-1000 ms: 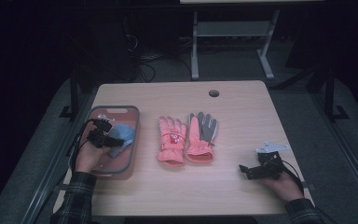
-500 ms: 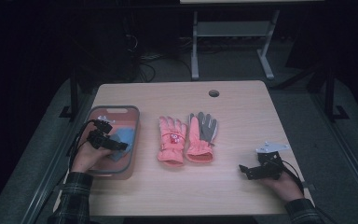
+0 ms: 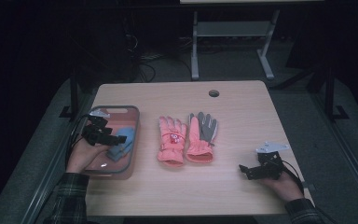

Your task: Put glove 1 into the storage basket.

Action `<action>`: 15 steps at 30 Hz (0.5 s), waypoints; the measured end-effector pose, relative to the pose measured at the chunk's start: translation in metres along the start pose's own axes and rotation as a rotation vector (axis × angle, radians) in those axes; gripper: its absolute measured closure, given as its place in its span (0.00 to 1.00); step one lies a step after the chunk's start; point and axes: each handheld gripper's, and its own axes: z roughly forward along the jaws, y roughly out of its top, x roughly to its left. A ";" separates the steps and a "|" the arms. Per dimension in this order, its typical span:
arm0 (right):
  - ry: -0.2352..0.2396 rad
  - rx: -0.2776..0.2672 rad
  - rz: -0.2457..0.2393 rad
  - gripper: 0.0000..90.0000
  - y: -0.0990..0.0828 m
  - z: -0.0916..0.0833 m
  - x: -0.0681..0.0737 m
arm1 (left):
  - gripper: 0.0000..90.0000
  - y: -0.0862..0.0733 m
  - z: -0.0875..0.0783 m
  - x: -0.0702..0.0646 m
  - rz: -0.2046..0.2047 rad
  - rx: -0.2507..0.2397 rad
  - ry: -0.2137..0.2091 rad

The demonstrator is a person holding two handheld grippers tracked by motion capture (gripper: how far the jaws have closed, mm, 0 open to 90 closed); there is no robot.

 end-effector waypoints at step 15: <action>-0.001 0.000 -0.001 0.03 0.000 0.000 0.000 | 0.25 0.025 -0.009 -0.039 0.043 -0.090 -0.101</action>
